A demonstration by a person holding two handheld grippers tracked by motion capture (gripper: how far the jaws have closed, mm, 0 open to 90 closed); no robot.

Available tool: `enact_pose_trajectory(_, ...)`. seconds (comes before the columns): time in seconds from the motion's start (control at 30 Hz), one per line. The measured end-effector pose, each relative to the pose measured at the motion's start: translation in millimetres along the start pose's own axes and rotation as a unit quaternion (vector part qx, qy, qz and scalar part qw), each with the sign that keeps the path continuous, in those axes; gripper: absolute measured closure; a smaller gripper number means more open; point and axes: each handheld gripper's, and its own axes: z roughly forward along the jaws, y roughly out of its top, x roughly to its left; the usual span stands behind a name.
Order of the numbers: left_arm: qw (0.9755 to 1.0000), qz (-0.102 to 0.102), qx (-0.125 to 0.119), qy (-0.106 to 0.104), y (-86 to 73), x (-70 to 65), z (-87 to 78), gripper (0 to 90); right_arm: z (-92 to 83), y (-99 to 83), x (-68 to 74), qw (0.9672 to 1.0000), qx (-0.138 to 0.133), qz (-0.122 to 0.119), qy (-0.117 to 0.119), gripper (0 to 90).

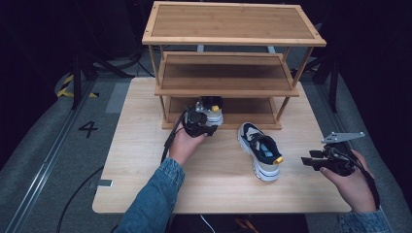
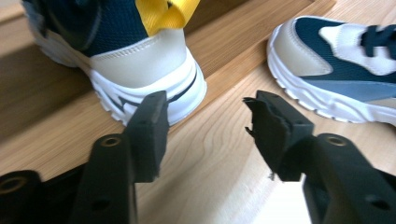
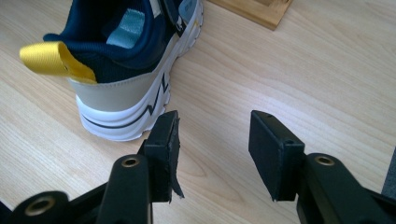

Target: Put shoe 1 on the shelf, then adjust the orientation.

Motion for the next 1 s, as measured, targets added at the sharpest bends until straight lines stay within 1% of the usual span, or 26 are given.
enact_pose_trajectory(0.03,1.0000,0.004,-0.001,0.002,0.4,-0.7,-5.1,44.7,0.1,0.7,0.3,1.0000,-0.001,-0.001,0.000,53.9)
enact_pose_trajectory(0.07,1.0000,-0.004,-0.003,0.001,0.4,-3.0,-10.9,44.6,0.5,1.3,0.5,1.0000,-0.001,-0.003,0.001,53.9)
enact_pose_trajectory(0.1,1.0000,-0.006,-0.001,-0.002,0.5,-3.9,-15.0,44.6,1.0,2.1,1.2,1.0000,-0.001,-0.003,0.002,53.9)
enact_pose_trajectory(0.13,0.9999,-0.012,0.007,-0.005,0.5,-5.4,-19.0,44.6,1.5,2.7,1.5,1.0000,0.000,-0.004,0.002,53.9)
enact_pose_trajectory(0.2,0.9997,-0.009,0.020,-0.007,0.7,-7.9,-27.1,44.7,2.3,3.8,2.3,1.0000,0.000,-0.007,0.003,53.9)
enact_pose_trajectory(0.27,0.9997,-0.006,0.022,-0.007,0.3,-12.4,-35.5,44.4,3.5,5.4,4.1,0.9999,0.000,-0.009,0.006,53.9)
enact_pose_trajectory(0.37,0.9996,-0.001,0.027,-0.006,-0.6,-15.4,-45.5,44.1,7.6,8.8,8.3,0.9998,0.002,-0.016,0.010,53.9)
enact_pose_trajectory(0.43,0.9994,0.004,0.034,-0.008,-2.9,-17.0,-51.4,42.0,11.9,10.9,10.8,0.9997,0.007,-0.018,0.012,54.0)
enact_pose_trajectory(0.47,0.9989,0.012,0.045,-0.001,-5.0,-18.1,-54.7,42.1,14.2,11.5,11.5,0.9997,0.009,-0.018,0.013,54.1)
enact_pose_trajectory(0.5,0.9980,0.020,0.058,0.014,-7.7,-19.3,-57.1,41.3,18.3,12.4,12.3,0.9996,0.014,-0.022,0.011,54.2)
enact_pose_trajectory(0.53,0.9980,0.020,0.058,0.014,-7.7,-19.3,-57.1,38.3,18.3,12.4,12.3,0.9996,0.014,-0.022,0.011,54.2)
enact_pose_trajectory(0.57,0.9968,0.016,0.075,0.021,-9.6,-20.3,-58.8,35.9,25.6,13.4,13.3,0.9994,0.024,-0.022,0.011,54.2)
enact_pose_trajectory(0.6,0.9943,0.014,0.102,0.028,-12.0,-20.8,-62.7,35.5,28.7,13.8,13.5,0.9993,0.028,-0.023,0.013,54.3)
enact_pose_trajectory(0.67,0.9940,0.014,0.105,0.027,-13.5,-20.5,-64.8,33.1,33.1,14.8,14.2,0.9990,0.034,-0.025,0.013,54.3)
enact_pose_trajectory(0.7,0.9939,0.009,0.106,0.026,-16.8,-18.7,-68.6,30.7,36.0,15.5,14.6,0.9989,0.038,-0.025,0.014,54.2)
enact_pose_trajectory(0.73,0.9935,0.006,0.109,0.032,-18.7,-17.9,-69.9,28.7,37.4,16.2,14.7,0.9987,0.041,-0.026,0.015,54.2)
enact_pose_trajectory(0.77,0.9935,0.006,0.109,0.032,-18.7,-17.9,-69.9,25.7,37.4,16.2,14.7,0.9987,0.041,-0.026,0.015,54.2)
enact_pose_trajectory(0.8,0.9925,0.014,0.116,0.037,-20.6,-16.3,-71.5,25.7,39.5,16.9,14.7,0.9987,0.042,-0.026,0.015,54.2)
enact_pose_trajectory(0.83,0.9918,0.013,0.120,0.041,-22.4,-15.3,-72.8,23.4,42.0,17.8,14.3,0.9985,0.044,-0.027,0.017,54.2)
enact_pose_trajectory(0.87,0.9908,0.013,0.128,0.042,-23.6,-14.3,-73.9,23.2,45.2,18.5,14.2,0.9984,0.046,-0.028,0.017,54.2)
enact_pose_trajectory(0.9,0.9910,0.009,0.127,0.039,-25.1,-13.7,-73.7,22.8,48.3,18.8,14.1,0.9983,0.048,-0.029,0.014,54.6)
enact_pose_trajectory(0.93,0.9904,0.007,0.132,0.040,-26.2,-12.9,-74.0,22.3,50.9,18.9,13.8,0.9982,0.051,-0.030,0.011,54.9)
enact_pose_trajectory(0.97,0.9904,0.005,0.132,0.041,-27.7,-13.2,-73.1,21.7,54.7,18.6,13.6,0.9981,0.055,-0.029,0.008,55.2)
enact_pose_trajectory(1.0,0.9901,0.014,0.134,0.040,-28.4,-13.3,-72.5,21.1,58.2,18.0,13.7,0.9979,0.059,-0.026,0.007,55.4)
